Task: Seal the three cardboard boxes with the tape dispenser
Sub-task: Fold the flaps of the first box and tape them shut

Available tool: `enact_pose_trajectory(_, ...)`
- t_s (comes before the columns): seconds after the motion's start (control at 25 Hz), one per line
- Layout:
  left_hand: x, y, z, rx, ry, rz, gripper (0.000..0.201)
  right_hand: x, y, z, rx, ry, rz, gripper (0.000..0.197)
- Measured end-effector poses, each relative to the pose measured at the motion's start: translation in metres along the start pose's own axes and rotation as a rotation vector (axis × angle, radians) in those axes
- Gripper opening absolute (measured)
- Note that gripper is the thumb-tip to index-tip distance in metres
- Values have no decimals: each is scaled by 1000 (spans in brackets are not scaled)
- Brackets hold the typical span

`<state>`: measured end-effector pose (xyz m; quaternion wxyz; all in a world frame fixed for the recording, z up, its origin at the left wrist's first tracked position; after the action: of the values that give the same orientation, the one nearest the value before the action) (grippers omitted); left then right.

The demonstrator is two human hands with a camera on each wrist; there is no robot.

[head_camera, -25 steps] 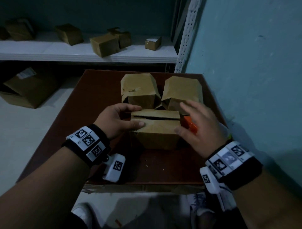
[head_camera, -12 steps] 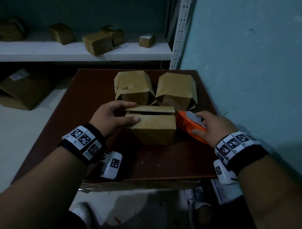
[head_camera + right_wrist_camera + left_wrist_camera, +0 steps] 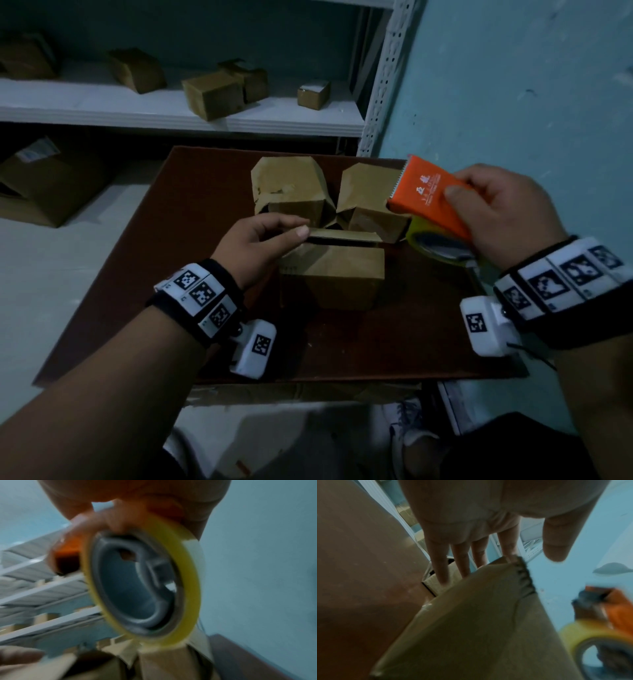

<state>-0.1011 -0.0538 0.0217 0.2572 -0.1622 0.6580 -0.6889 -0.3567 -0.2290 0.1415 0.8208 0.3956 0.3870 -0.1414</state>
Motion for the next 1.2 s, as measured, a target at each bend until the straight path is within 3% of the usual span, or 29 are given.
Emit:
enact_pose_trajectory(0.16,-5,-21,0,96,-101,-91,43,12,53,26,-163,75,-42,51)
enact_pose_trajectory(0.32,-11,-25,10,80,-225,-237,54,49,70,41,-193,229,-182,52)
enact_pose_trajectory(0.52,-7,-16,22,-63,-188,-245,36,73,69,34,-211,311,-268,45)
enact_pose_trajectory(0.84,4,-24,18,-61,-14,-224,11,78,77,33,-249,370,-365,46)
enact_pose_trajectory(1.04,-4,-30,16,-63,-8,-188,29,70,84,35,-291,391,-368,43)
enact_pose_trajectory(1.2,-10,-42,8,-23,-91,-81,29,54,94,39,-365,375,-446,41)
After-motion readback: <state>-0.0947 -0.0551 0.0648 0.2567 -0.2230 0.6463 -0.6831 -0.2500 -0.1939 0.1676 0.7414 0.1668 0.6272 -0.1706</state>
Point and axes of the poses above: each hand's wrist, its own z-axis towards the middle knuckle, its own x-axis out of the palm, y = z × x, the point moved 4 cm from there along z, towards the middle knuckle, and after that the axes turned 4 degrees about -y, right-handed, at the moved point
